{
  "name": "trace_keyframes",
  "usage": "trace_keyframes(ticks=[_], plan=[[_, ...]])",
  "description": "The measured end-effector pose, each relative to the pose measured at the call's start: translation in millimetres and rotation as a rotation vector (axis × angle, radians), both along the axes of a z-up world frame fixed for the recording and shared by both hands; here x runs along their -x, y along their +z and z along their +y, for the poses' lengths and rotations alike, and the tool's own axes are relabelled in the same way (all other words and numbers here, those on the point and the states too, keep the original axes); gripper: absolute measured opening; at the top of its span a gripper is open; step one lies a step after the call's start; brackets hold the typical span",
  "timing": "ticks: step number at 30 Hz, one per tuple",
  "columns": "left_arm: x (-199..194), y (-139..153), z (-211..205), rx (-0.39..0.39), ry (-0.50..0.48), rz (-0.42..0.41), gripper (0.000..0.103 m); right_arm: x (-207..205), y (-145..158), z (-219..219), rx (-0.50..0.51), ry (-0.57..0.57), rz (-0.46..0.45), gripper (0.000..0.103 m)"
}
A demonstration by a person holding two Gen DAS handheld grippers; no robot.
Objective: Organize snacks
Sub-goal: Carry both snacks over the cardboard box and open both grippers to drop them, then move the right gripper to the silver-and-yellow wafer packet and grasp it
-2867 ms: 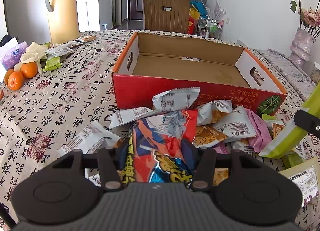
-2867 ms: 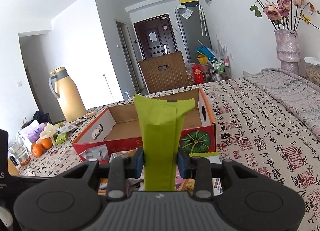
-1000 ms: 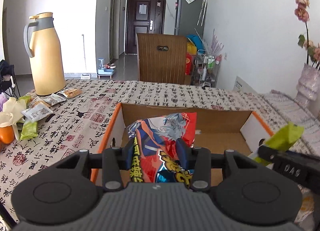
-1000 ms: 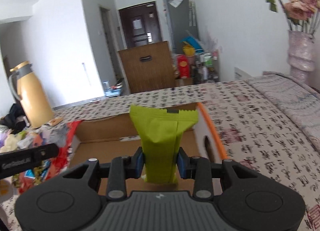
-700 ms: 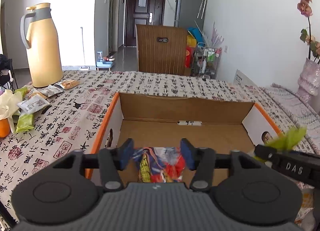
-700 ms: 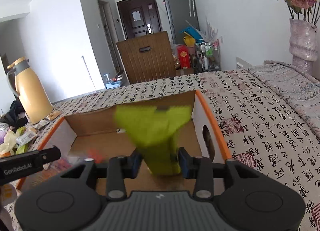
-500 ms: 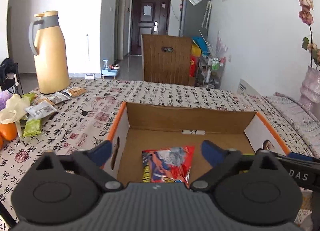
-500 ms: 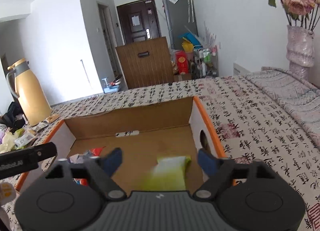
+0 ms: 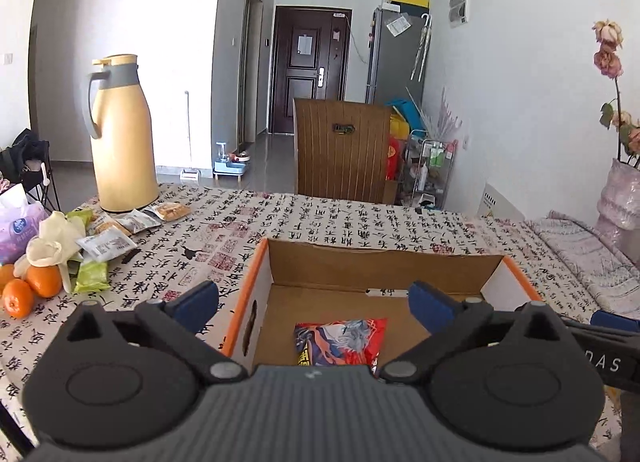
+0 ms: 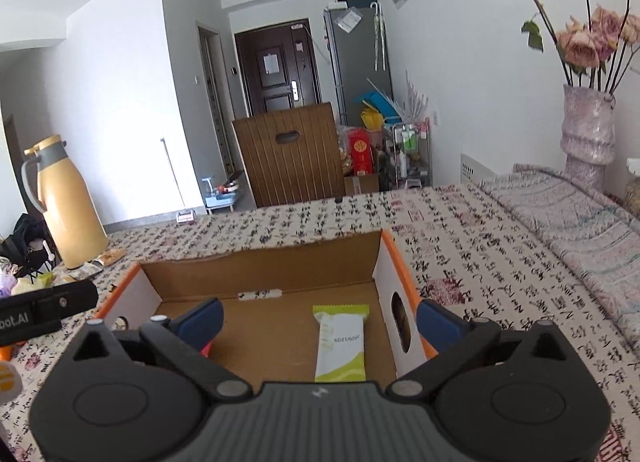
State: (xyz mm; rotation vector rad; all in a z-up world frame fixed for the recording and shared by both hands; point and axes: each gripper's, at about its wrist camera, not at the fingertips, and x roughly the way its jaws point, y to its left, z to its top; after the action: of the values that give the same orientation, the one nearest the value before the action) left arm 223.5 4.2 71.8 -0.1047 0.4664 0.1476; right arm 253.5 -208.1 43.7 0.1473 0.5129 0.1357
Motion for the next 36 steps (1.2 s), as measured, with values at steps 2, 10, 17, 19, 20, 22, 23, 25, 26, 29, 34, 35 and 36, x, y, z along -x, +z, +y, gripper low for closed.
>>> trace_keyframes(ticks=[2,10,17,19,20,22,23,25,26,29,34,35,36], plan=[[7,4,-1,0.001,0.0,-0.002,0.103,9,7,-1,0.003,0.002,-0.015,0.103],[47,18,-2,-0.008,-0.003,-0.017,0.103,49,27,-11,0.008,0.005,-0.056,0.103],[82,14,1,-0.019,-0.011,-0.006,0.103,91,24,-17,0.007,0.024,-0.057,0.103],[93,9,3,-0.02,-0.015,0.004,0.103,102,20,-18,0.013,0.028,-0.045,0.103],[98,7,5,-0.018,-0.016,0.008,0.103,107,18,-19,0.014,0.025,-0.037,0.103],[107,1,7,-0.016,-0.016,0.025,0.103,119,12,-21,0.013,0.023,-0.02,0.103],[111,-2,8,-0.016,-0.019,0.034,0.103,125,8,-22,0.016,0.025,-0.013,0.103],[122,-8,11,-0.016,-0.013,0.045,0.103,138,1,-23,0.026,0.017,0.002,0.103],[126,-10,12,-0.015,-0.013,0.051,0.103,144,-2,-24,0.026,0.015,0.01,0.103],[142,-12,15,-0.016,0.001,0.044,0.103,161,-9,-27,0.033,-0.003,0.016,0.103],[163,-7,21,0.066,-0.019,0.003,0.103,191,-14,-36,-0.016,-0.019,0.001,0.103],[164,-7,18,0.044,-0.019,0.006,0.103,195,-14,-36,0.006,-0.021,-0.002,0.103],[165,-7,16,0.034,-0.027,0.008,0.103,196,-16,-36,0.026,-0.031,0.004,0.103]])
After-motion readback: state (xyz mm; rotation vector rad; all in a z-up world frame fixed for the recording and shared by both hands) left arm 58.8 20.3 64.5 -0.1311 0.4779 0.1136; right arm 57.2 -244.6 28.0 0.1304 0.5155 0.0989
